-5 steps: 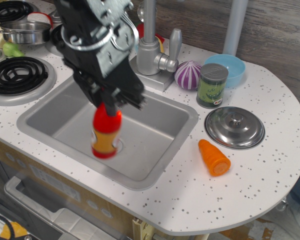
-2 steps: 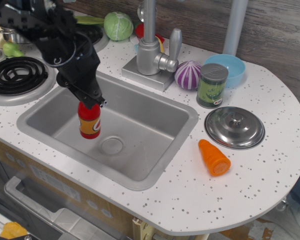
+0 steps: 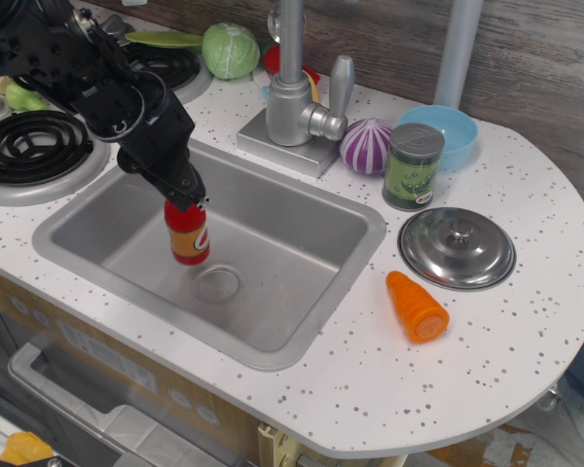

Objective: Put red bottle in sink

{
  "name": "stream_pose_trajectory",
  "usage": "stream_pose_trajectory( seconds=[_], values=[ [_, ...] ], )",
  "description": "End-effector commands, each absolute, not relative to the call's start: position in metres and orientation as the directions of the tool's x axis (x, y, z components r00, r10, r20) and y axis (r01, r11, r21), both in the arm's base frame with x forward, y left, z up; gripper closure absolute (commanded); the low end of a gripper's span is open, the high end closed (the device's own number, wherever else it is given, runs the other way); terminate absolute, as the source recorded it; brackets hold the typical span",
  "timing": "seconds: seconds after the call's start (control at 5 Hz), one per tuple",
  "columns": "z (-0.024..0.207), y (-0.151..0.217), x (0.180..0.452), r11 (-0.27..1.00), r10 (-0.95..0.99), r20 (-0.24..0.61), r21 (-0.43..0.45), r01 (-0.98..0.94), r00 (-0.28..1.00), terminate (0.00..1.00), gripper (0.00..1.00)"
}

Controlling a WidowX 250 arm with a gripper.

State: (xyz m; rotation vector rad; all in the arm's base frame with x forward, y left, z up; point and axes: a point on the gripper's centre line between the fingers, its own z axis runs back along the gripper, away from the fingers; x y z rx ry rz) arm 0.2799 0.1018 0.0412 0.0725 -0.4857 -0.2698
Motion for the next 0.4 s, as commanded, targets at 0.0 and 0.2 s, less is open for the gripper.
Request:
stream_pose_trajectory(
  seconds=[0.0,0.2],
  values=[
    [0.0468,0.1098,0.285,0.959,-0.284,0.48,0.163,0.233,0.83,0.0,0.0],
    [0.0468,0.1098,0.285,0.959,-0.284,0.48,0.163,0.233,0.83,1.0,0.0]
  ],
)
